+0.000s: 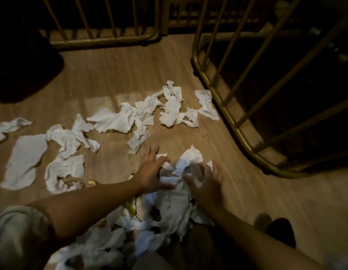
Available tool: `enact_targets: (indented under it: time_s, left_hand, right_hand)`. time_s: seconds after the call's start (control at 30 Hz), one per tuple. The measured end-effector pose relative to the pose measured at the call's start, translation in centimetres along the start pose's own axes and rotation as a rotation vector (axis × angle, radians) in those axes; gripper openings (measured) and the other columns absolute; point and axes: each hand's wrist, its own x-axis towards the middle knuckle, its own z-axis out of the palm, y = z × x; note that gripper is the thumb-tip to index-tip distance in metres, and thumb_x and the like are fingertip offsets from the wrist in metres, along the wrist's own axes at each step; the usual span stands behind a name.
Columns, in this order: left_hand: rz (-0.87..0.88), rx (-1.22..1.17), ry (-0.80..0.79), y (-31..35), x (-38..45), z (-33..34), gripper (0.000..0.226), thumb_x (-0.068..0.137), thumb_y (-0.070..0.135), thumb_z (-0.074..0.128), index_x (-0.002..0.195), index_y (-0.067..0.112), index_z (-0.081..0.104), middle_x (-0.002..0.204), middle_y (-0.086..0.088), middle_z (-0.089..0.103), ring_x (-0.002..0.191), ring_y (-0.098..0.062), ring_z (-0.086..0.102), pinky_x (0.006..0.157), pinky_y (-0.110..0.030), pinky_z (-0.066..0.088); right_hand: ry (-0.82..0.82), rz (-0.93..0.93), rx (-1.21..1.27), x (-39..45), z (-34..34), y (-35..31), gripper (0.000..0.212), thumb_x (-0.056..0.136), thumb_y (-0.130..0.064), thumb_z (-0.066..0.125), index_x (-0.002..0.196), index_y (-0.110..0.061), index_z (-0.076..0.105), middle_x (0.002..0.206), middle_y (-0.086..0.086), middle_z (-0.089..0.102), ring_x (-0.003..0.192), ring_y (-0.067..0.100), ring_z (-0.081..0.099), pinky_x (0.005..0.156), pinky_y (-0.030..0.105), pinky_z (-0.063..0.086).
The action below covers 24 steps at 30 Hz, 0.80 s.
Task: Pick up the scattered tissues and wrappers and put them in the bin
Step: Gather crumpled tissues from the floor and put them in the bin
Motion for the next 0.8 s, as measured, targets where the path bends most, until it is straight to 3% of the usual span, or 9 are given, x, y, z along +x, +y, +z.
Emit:
enact_targets:
  time_s: [0.07, 0.17, 0.23, 0.3, 0.4, 0.47, 0.53, 0.7, 0.8]
  left_hand:
    - [0.045, -0.043, 0.036, -1.5, -0.7, 0.8, 0.068, 0.060, 0.068, 0.070, 0.115, 0.030, 0.055, 0.158, -0.015, 0.022, 0.149, -0.032, 0.007, 0.117, -0.052, 0.022]
    - [0.094, -0.177, 0.143, -2.3, -1.6, 0.8, 0.031, 0.077, 0.045, 0.068, 0.097, 0.022, 0.062, 0.143, -0.012, 0.047, 0.142, -0.022, 0.025, 0.113, -0.043, 0.028]
    - [0.159, -0.210, 0.179, -2.6, -2.0, 0.7, 0.022, 0.084, 0.037, 0.058, 0.092, 0.017, 0.063, 0.124, -0.010, 0.060, 0.133, -0.020, 0.038, 0.111, -0.041, 0.034]
    - [0.182, -0.233, 0.229, -2.9, -2.2, 0.0, 0.011, 0.090, 0.022, 0.052, 0.092, 0.016, 0.061, 0.104, -0.006, 0.063, 0.110, -0.020, 0.056, 0.101, -0.043, 0.044]
    - [0.087, -0.321, 0.300, -2.8, -2.1, -1.6, 0.023, 0.087, 0.005, 0.045, 0.100, 0.018, 0.059, 0.094, -0.001, 0.062, 0.085, -0.014, 0.059, 0.078, -0.036, 0.051]
    - [0.053, -0.333, 0.378, -2.6, -1.5, -2.9, 0.033, 0.085, 0.002, 0.041, 0.107, 0.018, 0.061, 0.100, -0.001, 0.065, 0.089, -0.013, 0.060, 0.083, -0.023, 0.048]
    - [0.008, -0.326, 0.473, -2.8, -0.8, -4.2, 0.035, 0.087, -0.003, 0.042, 0.107, 0.013, 0.066, 0.102, -0.003, 0.067, 0.092, -0.014, 0.060, 0.082, -0.008, 0.042]
    - [-0.118, -0.338, 0.651, -3.0, -0.2, -6.6, 0.033, 0.088, 0.021, 0.039, 0.088, 0.005, 0.068, 0.085, -0.009, 0.059, 0.077, -0.016, 0.051, 0.067, -0.020, 0.034]
    - [-0.076, -0.307, 0.516, -2.4, -0.9, -6.4, 0.032, 0.088, 0.042, 0.055, 0.077, 0.014, 0.065, 0.085, 0.000, 0.052, 0.074, -0.008, 0.047, 0.063, -0.018, 0.034]
  right_hand:
    - [-0.094, -0.085, -0.077, -1.1, 0.8, 1.4, 0.085, 0.074, -0.079, 0.048, 0.143, -0.035, 0.025, 0.158, -0.004, 0.009, 0.144, 0.020, 0.013, 0.115, 0.043, 0.021]
    - [-0.103, -0.209, -0.135, -2.0, 1.6, 2.5, 0.068, 0.089, -0.059, 0.050, 0.145, -0.026, 0.032, 0.155, 0.001, 0.023, 0.144, 0.021, 0.018, 0.114, 0.035, 0.016]
    - [-0.056, -0.301, -0.130, -2.1, 1.5, 2.1, 0.049, 0.095, -0.042, 0.044, 0.133, -0.013, 0.052, 0.140, 0.014, 0.046, 0.131, 0.033, 0.041, 0.108, 0.042, 0.031]
    - [0.046, -0.361, -0.012, -1.6, 1.6, 1.2, 0.044, 0.089, -0.033, 0.037, 0.110, -0.007, 0.066, 0.117, 0.019, 0.060, 0.109, 0.036, 0.057, 0.093, 0.046, 0.047]
    - [0.128, -0.295, 0.185, 0.4, 0.8, -1.1, 0.026, 0.094, -0.024, 0.034, 0.100, -0.025, 0.060, 0.117, 0.008, 0.053, 0.100, 0.016, 0.056, 0.082, 0.031, 0.054]
    - [0.187, -0.280, 0.260, 2.2, 0.0, -3.0, 0.023, 0.096, -0.012, 0.039, 0.089, -0.022, 0.058, 0.111, 0.000, 0.050, 0.090, 0.000, 0.052, 0.075, 0.014, 0.051]
    - [0.258, -0.299, 0.347, 4.1, -0.9, -4.7, 0.027, 0.091, 0.002, 0.041, 0.077, -0.013, 0.058, 0.100, 0.003, 0.053, 0.083, 0.004, 0.050, 0.072, 0.006, 0.045]
    - [0.280, -0.234, 0.585, 7.2, -2.4, -7.6, 0.024, 0.082, -0.010, 0.037, 0.071, -0.011, 0.058, 0.076, 0.006, 0.057, 0.073, 0.018, 0.054, 0.064, 0.029, 0.043]
    - [0.285, -0.197, 0.698, 7.1, -2.2, -7.5, 0.026, 0.084, -0.020, 0.037, 0.065, -0.009, 0.052, 0.066, 0.011, 0.052, 0.065, 0.025, 0.051, 0.058, 0.035, 0.043]
